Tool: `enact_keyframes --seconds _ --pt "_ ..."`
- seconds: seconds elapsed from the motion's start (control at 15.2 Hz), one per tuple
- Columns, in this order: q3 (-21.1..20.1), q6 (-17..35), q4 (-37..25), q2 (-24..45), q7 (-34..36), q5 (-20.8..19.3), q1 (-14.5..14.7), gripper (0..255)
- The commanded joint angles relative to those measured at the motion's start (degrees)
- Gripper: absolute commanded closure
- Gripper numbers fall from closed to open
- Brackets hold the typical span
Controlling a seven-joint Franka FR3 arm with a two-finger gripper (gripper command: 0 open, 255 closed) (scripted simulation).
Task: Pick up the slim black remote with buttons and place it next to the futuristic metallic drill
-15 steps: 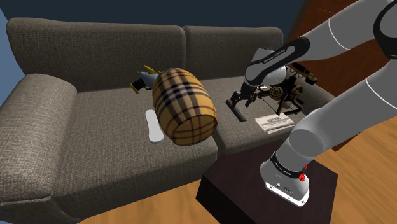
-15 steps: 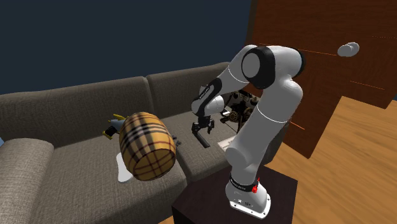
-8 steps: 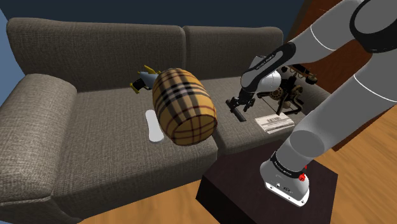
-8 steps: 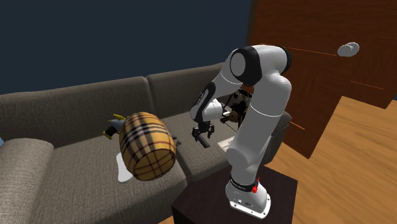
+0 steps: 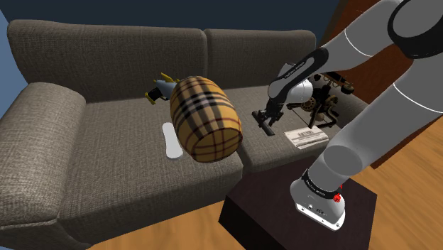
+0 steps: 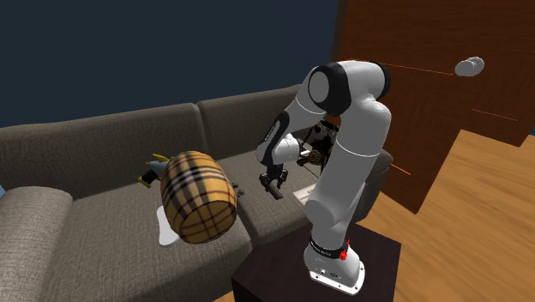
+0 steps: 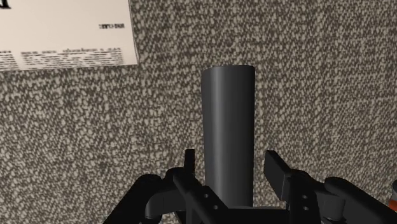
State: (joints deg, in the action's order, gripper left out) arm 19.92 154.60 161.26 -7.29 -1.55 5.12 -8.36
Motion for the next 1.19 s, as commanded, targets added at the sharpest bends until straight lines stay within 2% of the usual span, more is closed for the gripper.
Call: enact_keyframes --seconds 0.0,0.53,1.12 --pt "0.0 0.0 0.0 0.0 0.0 0.0 0.0 255" --pt "0.0 0.0 0.0 0.0 0.0 0.0 0.0 255" --pt "-1.6 -9.5 -1.0 -8.9 4.6 -5.7 -2.6 255"
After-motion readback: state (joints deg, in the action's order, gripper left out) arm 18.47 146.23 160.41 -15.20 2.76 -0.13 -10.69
